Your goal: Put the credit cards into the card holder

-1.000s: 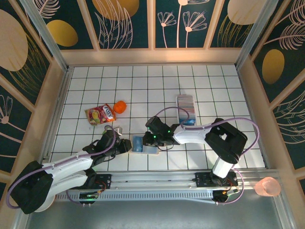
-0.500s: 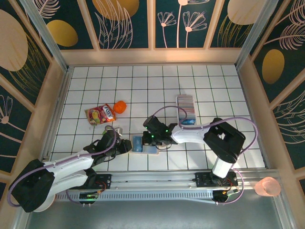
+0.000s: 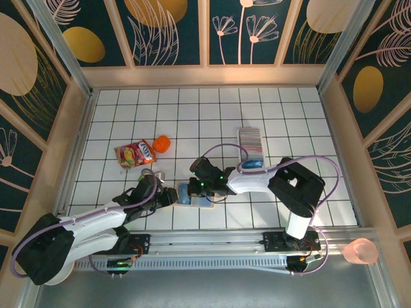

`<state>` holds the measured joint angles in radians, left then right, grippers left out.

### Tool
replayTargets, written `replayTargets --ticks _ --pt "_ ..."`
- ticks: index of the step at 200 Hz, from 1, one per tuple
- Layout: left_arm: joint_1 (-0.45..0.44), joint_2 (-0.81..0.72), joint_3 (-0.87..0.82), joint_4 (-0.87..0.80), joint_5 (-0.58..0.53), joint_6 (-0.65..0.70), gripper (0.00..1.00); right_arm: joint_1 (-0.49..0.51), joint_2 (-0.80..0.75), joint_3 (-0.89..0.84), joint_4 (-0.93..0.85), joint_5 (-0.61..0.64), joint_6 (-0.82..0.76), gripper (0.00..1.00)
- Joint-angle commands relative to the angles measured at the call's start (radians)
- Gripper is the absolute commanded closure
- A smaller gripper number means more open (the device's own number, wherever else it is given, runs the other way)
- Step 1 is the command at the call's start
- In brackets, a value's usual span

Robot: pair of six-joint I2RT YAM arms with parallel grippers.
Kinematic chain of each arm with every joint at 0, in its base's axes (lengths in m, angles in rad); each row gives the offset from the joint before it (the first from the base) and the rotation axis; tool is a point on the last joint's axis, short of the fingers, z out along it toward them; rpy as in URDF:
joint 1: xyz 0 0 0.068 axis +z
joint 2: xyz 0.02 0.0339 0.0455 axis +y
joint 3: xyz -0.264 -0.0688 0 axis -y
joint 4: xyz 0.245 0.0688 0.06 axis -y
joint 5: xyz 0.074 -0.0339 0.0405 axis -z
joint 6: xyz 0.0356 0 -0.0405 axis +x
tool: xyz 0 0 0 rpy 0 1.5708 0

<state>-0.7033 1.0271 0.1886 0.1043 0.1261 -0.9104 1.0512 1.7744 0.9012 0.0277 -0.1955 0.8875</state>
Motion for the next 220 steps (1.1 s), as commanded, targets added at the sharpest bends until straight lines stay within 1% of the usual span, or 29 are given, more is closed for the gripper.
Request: replayTargets --ticks 1,24,70,87,101,107,136,140,145,162,181,216,220 --pt "-0.004 -0.001 -0.025 0.020 0.023 -0.023 0.72 0.013 0.025 -0.021 0.093 -0.045 0.045 1.00" --pt "-0.004 -0.002 -0.026 0.025 0.027 -0.031 0.72 0.021 -0.004 -0.016 0.080 -0.018 0.044 1.00" --pt "-0.005 -0.006 -0.023 0.029 0.030 -0.029 0.72 0.026 -0.154 -0.010 -0.089 0.151 -0.018 1.00" --pt "-0.005 0.003 -0.023 0.026 0.029 -0.025 0.71 0.024 -0.229 -0.034 -0.154 0.207 -0.045 0.90" --pt "-0.005 0.014 -0.019 0.023 0.041 -0.020 0.71 0.016 -0.298 -0.060 -0.218 0.265 -0.051 0.85" --pt "-0.005 0.017 -0.018 0.023 0.047 -0.019 0.71 0.009 -0.328 -0.077 -0.249 0.285 -0.048 0.79" --pt "-0.004 0.018 -0.009 0.031 0.075 -0.019 0.70 -0.057 -0.468 -0.174 -0.370 0.343 -0.034 0.75" --pt "-0.005 0.019 -0.004 0.029 0.082 -0.018 0.70 -0.065 -0.486 -0.189 -0.379 0.347 -0.032 0.67" --pt "-0.005 0.018 0.000 0.027 0.090 -0.017 0.69 -0.076 -0.513 -0.210 -0.386 0.350 -0.028 0.63" --pt "-0.005 0.011 0.001 0.030 0.109 -0.016 0.69 -0.130 -0.596 -0.295 -0.354 0.307 -0.023 0.62" --pt "-0.005 0.003 0.003 0.019 0.116 -0.013 0.67 -0.179 -0.651 -0.370 -0.287 0.238 -0.012 0.62" --pt "-0.005 0.002 -0.001 0.066 0.156 -0.031 0.66 -0.186 -0.634 -0.415 -0.219 0.217 0.004 0.62" --pt "-0.004 0.003 0.000 0.072 0.160 -0.031 0.66 -0.186 -0.628 -0.418 -0.207 0.186 0.005 0.62"
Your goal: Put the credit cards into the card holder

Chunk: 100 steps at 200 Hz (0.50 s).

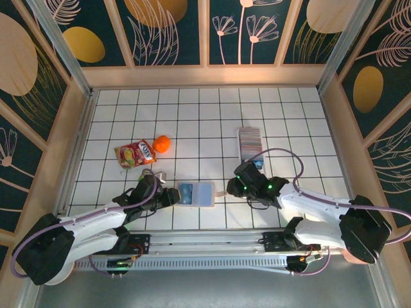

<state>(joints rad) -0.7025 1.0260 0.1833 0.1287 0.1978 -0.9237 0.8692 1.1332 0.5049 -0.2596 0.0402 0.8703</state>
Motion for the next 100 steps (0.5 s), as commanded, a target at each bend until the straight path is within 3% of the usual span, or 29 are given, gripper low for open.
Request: replayTargets --ticks 1,39,100 --pt "-0.005 0.005 0.005 0.048 0.089 -0.019 0.66 -0.004 0.014 -0.023 0.083 -0.052 0.023 0.62" --pt "-0.006 -0.005 0.001 0.095 0.117 -0.044 0.67 -0.004 0.053 -0.075 0.204 -0.078 0.050 0.62" --pt "-0.005 -0.012 0.002 0.170 0.121 -0.087 0.66 -0.002 0.090 -0.086 0.278 -0.090 0.048 0.74"
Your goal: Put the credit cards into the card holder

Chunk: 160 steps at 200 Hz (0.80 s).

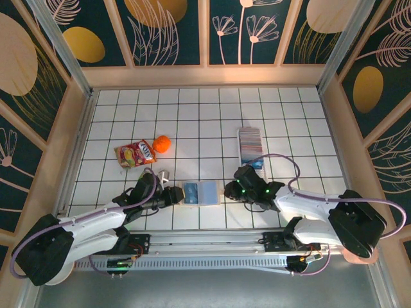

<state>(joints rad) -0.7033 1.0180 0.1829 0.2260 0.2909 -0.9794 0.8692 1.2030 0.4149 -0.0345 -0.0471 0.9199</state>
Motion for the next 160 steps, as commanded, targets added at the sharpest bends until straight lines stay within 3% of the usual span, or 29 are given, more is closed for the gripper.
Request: replayTargets --ticks 1,61,111,160 --pt "-0.005 -0.004 0.004 0.072 0.028 -0.031 0.66 -0.002 0.021 0.005 0.054 -0.002 -0.002 0.74" --pt "-0.005 0.002 0.026 0.167 0.050 -0.037 0.66 0.038 0.144 0.032 0.084 0.017 -0.027 0.71" --pt "-0.010 0.108 0.076 0.304 0.105 -0.048 0.69 0.075 0.234 0.054 0.162 0.007 -0.026 0.72" --pt "-0.093 0.214 0.161 0.344 0.093 -0.050 0.69 0.102 0.303 0.085 0.208 -0.007 -0.023 0.75"
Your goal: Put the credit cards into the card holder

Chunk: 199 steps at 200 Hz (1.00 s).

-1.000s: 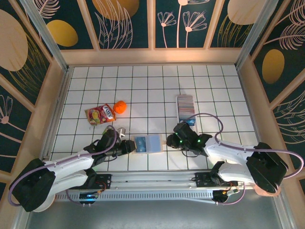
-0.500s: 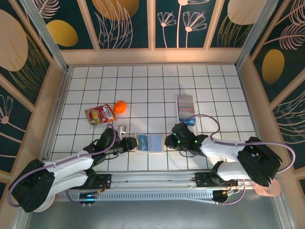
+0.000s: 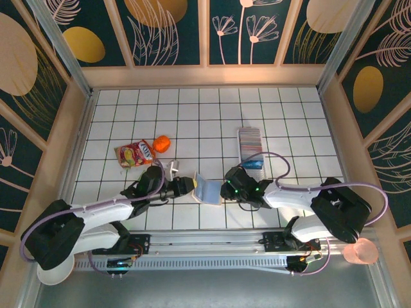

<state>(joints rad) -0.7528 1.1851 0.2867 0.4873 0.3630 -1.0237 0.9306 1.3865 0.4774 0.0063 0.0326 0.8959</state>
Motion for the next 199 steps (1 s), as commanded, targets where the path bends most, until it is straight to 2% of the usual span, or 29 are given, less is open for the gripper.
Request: replayTargets --ticks 1,58,84,117,143,176,199 --pt "-0.046 0.050 0.060 0.083 0.021 -0.005 0.69 0.040 0.120 0.023 0.167 -0.086 0.000 0.75" --pt "-0.135 0.277 0.131 0.182 -0.001 -0.034 0.74 0.044 0.095 0.029 0.187 -0.076 0.009 0.76" --pt "-0.137 0.373 0.125 0.255 0.012 -0.061 0.84 0.045 0.062 0.028 0.152 -0.053 0.014 0.74" --pt "-0.137 0.397 0.106 0.215 -0.044 -0.036 0.88 0.047 -0.013 0.036 0.073 -0.020 0.009 0.69" --pt "-0.137 0.405 0.078 0.215 -0.041 -0.045 0.99 0.047 -0.070 0.051 -0.002 0.024 0.000 0.67" --pt "-0.139 0.394 0.067 0.158 -0.103 -0.028 1.00 0.040 -0.110 0.052 -0.044 0.042 0.000 0.66" --pt "-0.138 0.424 0.078 0.161 -0.083 -0.029 1.00 0.036 -0.138 0.052 -0.067 0.052 0.003 0.65"
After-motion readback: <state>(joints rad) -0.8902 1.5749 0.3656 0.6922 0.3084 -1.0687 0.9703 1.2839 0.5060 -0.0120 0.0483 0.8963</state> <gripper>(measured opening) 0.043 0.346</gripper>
